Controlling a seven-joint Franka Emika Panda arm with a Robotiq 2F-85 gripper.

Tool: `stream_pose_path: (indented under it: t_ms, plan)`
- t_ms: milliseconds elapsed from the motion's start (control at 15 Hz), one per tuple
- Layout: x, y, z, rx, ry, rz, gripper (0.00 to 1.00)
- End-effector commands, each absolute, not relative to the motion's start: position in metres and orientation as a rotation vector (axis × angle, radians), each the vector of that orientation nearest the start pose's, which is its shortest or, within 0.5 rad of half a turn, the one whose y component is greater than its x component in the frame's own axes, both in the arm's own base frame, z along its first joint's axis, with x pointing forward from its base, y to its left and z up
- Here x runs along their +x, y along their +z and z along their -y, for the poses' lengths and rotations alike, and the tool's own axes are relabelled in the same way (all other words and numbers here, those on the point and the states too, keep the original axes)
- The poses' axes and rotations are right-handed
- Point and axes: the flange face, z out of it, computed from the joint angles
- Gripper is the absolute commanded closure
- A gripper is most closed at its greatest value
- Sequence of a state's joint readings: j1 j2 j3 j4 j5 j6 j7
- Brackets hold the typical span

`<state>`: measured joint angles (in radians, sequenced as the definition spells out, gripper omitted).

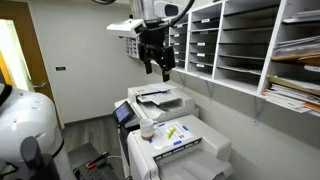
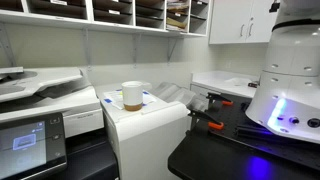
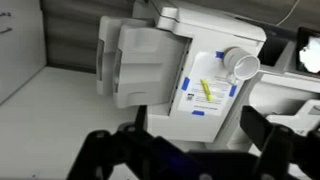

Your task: Put the yellow pen in the mug

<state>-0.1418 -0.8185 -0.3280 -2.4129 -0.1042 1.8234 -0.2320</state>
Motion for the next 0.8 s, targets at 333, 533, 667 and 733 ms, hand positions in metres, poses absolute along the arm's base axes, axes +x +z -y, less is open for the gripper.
stream_pose_path:
  t_ms: [333, 533, 667, 733]
  plan:
    - [0.322, 0.541, 0.161, -3.070, -0.272, -0.119, 0.00]
    - [0.355, 0.511, 0.150, -3.086, -0.260, -0.077, 0.00]
    - [0.380, 0.491, 0.145, -3.078, -0.220, -0.041, 0.00]
    - [0.391, 0.481, 0.140, -3.073, -0.194, -0.009, 0.00]
